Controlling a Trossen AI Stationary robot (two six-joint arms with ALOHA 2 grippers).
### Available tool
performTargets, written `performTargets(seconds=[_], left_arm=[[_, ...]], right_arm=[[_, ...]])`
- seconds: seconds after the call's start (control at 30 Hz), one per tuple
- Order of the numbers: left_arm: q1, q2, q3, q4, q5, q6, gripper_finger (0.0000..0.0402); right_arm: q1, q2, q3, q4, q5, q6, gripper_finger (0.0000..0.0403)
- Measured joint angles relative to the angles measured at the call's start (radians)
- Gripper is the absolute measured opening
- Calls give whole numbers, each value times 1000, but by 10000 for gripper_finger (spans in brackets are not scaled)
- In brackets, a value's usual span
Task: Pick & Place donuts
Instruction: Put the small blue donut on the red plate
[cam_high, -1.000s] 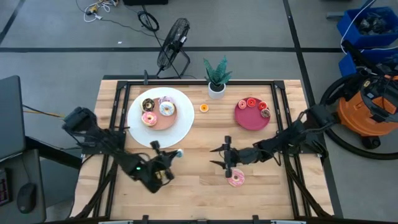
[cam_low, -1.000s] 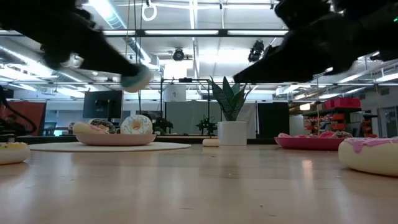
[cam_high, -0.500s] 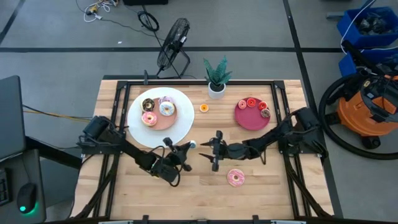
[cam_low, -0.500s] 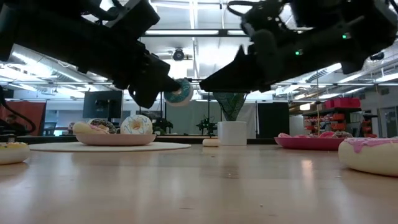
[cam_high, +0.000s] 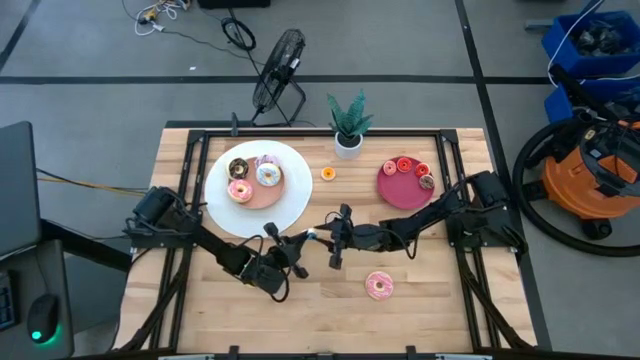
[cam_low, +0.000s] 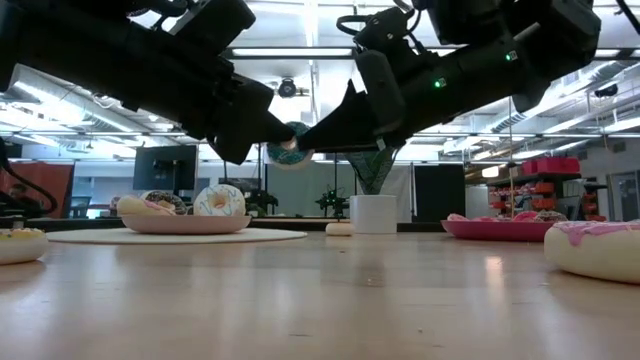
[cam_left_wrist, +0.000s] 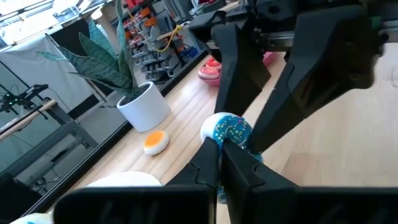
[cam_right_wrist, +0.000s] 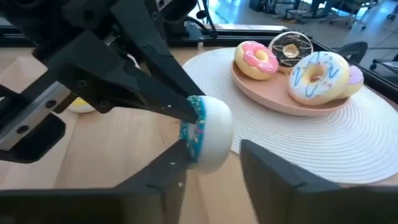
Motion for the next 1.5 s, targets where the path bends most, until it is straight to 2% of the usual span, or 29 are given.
performTargets(seconds=[0.23, 0.33, 0.43, 0.5, 0.57, 0.63, 0.77, 0.9, 0.97, 1.07, 1.17, 1.33, 1.5], left_arm=[[-1, 0, 0, 3, 7, -6, 23], [-1, 0, 0, 4, 31, 20, 63], [-9, -1, 0, 0, 26, 76, 127], [-15, -3, 0, -3, 16, 120, 171], [-22, -13, 0, -21, 6, 152, 210], [-33, -26, 0, -67, -21, 158, 239], [-59, -32, 0, -145, -106, 161, 261], [-78, -32, 0, -217, -133, 103, 255], [-85, -32, 0, -231, -134, 66, 247], [-87, -32, 0, -257, -128, 44, 237], [-87, -32, 0, -255, -128, 45, 230], [-82, -32, 0, -256, -104, 45, 220], [-82, -32, 0, -255, -102, 45, 214]], right_arm=[[-6, 0, 0, -9, -59, -59, 19], [-6, -29, 1, -109, -65, -58, 15], [-15, -122, 0, -343, -25, -25, 12], [-19, -214, 1, -527, 40, -2, 7], [-29, -322, 1, -755, 99, 56, 6], [-52, -436, 1, -994, 106, 152, 6], [-137, -632, 1, -1438, 100, 414, 6], [-276, -727, -4, -1696, 68, 553, 6], [-367, -742, -19, -1709, 15, 482, 6], [-502, -720, -42, -1648, -123, 276, 6], [-612, -658, -44, -1612, -252, 198, 6], [-692, -528, -44, -1610, -269, 180, 6], [-672, -427, -5, -1619, -276, 167, 6]])
